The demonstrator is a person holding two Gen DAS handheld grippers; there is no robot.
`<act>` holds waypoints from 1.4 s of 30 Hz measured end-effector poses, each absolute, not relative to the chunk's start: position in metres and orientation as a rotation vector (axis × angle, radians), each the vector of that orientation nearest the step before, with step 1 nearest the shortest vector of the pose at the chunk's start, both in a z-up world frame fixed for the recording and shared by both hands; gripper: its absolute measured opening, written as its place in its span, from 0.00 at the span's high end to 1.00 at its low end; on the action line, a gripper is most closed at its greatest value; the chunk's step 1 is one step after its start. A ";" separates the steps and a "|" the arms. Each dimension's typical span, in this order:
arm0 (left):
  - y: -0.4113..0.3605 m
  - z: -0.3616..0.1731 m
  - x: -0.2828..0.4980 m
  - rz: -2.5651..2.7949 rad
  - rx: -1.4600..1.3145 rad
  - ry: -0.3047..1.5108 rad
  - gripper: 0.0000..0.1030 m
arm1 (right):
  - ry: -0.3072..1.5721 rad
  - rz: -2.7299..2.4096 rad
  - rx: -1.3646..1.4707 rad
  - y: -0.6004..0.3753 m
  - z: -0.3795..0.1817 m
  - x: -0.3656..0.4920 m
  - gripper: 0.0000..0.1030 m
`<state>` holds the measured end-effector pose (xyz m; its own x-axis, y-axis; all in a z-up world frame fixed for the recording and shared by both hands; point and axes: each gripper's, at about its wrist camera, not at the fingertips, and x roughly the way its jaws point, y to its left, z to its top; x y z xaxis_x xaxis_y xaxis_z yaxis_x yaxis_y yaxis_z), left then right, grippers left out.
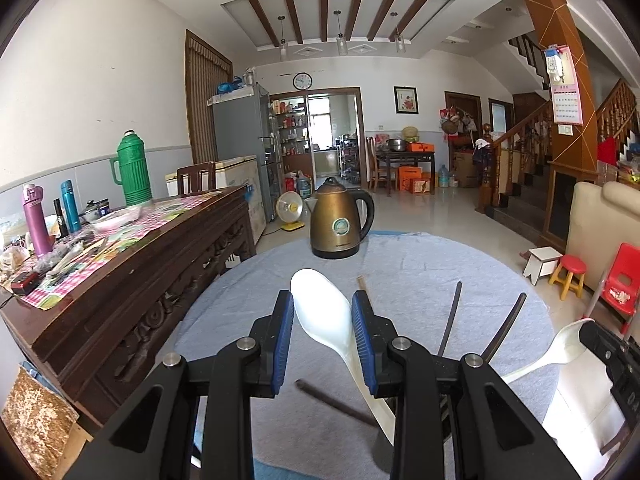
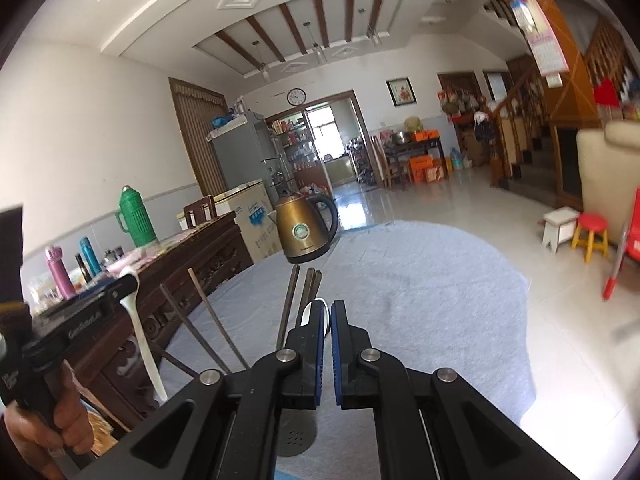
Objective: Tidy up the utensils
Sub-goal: 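Lower both spoons handle-first into the holder cup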
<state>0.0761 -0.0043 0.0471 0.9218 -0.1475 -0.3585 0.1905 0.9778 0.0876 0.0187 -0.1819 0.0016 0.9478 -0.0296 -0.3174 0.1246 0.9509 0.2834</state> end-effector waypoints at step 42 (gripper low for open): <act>-0.059 0.001 0.095 -0.138 0.220 0.357 0.70 | 0.298 -0.046 0.210 -0.172 -0.020 0.017 0.96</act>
